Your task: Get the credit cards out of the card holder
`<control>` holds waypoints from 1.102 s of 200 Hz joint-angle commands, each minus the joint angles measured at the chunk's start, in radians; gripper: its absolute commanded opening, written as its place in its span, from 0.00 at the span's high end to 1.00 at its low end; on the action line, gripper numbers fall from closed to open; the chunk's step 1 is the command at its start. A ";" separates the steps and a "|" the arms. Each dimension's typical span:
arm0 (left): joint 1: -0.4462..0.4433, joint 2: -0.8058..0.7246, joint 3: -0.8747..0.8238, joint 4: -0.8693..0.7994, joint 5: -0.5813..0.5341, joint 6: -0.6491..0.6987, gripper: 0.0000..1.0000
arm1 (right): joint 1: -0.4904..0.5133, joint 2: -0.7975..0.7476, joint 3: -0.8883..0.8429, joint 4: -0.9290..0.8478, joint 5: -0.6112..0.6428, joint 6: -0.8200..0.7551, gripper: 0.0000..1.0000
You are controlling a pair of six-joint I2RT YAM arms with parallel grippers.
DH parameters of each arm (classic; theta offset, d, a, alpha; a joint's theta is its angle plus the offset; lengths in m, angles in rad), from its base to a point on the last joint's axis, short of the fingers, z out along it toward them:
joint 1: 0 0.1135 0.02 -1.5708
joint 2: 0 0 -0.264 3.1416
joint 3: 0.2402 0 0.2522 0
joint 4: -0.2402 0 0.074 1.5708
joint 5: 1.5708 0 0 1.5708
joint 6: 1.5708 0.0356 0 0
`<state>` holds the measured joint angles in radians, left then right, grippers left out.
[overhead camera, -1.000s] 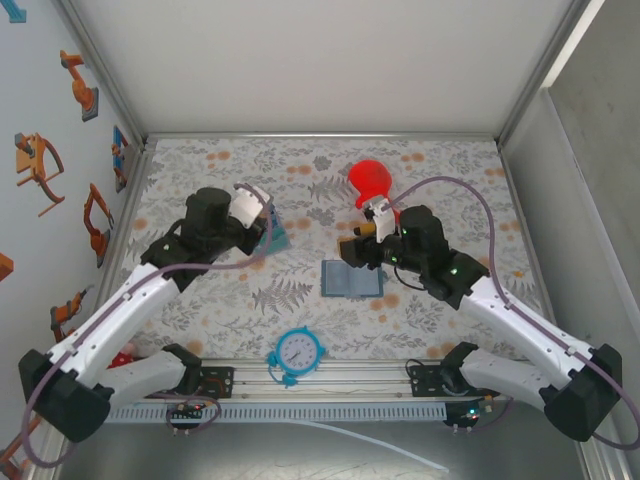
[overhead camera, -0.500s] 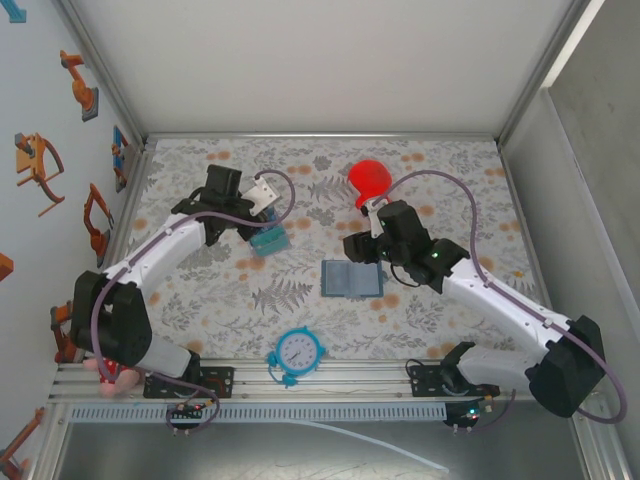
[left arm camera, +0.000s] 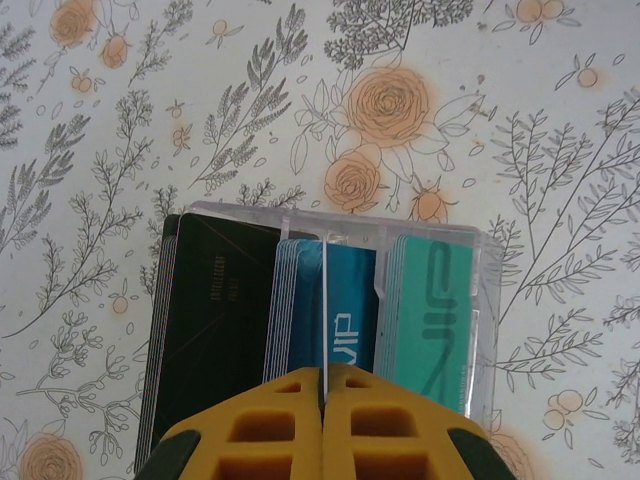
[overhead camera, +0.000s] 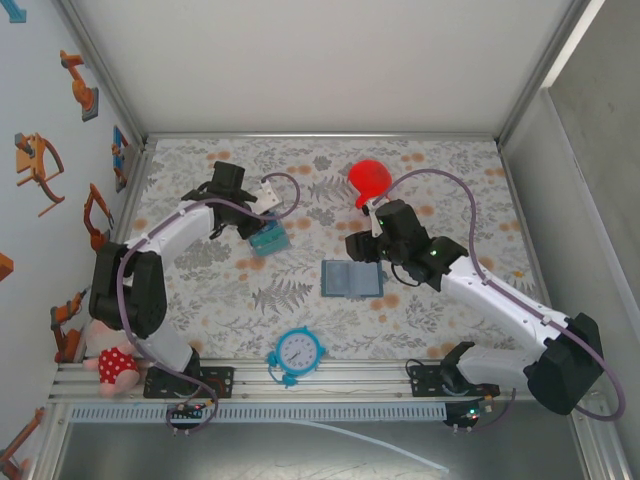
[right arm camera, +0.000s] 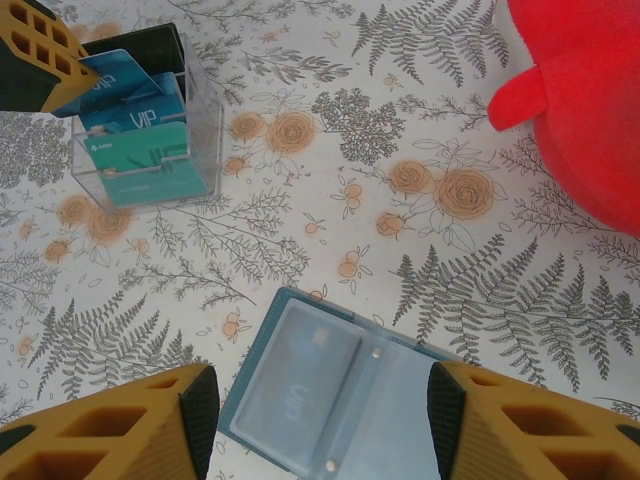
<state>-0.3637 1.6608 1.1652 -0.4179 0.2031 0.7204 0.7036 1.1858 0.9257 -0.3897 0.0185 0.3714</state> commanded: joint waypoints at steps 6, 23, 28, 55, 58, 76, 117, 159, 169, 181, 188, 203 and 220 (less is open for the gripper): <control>0.011 0.031 0.037 0.004 0.039 0.045 1.00 | 0.004 0.011 0.029 -0.015 0.014 0.020 0.43; 0.014 0.049 0.044 0.009 0.054 0.043 1.00 | 0.004 0.012 0.030 -0.015 0.015 0.021 0.43; 0.014 0.054 0.043 0.012 0.056 0.042 0.99 | 0.004 0.012 0.030 -0.015 0.015 0.020 0.43; 0.014 0.081 0.048 0.024 0.071 0.037 0.98 | 0.004 0.013 0.032 -0.015 0.017 0.018 0.43; 0.014 0.085 0.049 0.026 0.073 0.035 0.97 | 0.004 0.014 0.032 -0.015 0.017 0.018 0.43; 0.014 0.099 0.057 0.035 0.077 0.021 0.96 | 0.003 0.018 0.034 -0.018 0.014 0.015 0.43; 0.014 0.087 0.068 0.030 0.058 -0.017 0.76 | 0.004 0.028 0.038 -0.030 0.003 0.011 0.44; 0.012 -0.001 0.057 0.006 0.025 -0.056 0.68 | 0.004 0.058 0.038 -0.064 0.009 0.015 0.52; 0.013 -0.040 0.043 0.009 0.029 -0.076 0.67 | 0.004 0.078 0.044 -0.091 0.024 0.029 0.55; 0.011 -0.094 0.013 0.031 0.030 -0.117 0.62 | 0.005 0.109 0.050 -0.118 0.033 0.052 0.56; 0.012 -0.129 -0.009 0.050 0.027 -0.144 0.57 | 0.007 0.128 0.051 -0.126 0.033 0.067 0.56; 0.012 -0.214 -0.067 0.105 0.001 -0.226 0.52 | 0.016 0.163 0.044 -0.119 0.020 0.103 0.56; 0.013 -0.308 -0.132 0.165 -0.070 -0.367 0.36 | 0.037 0.199 0.034 -0.087 -0.002 0.134 0.54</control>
<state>-0.3565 1.4677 1.1133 -0.3332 0.2035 0.5541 0.7116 1.3460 0.9489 -0.4747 0.0242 0.4362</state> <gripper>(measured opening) 0.535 0.448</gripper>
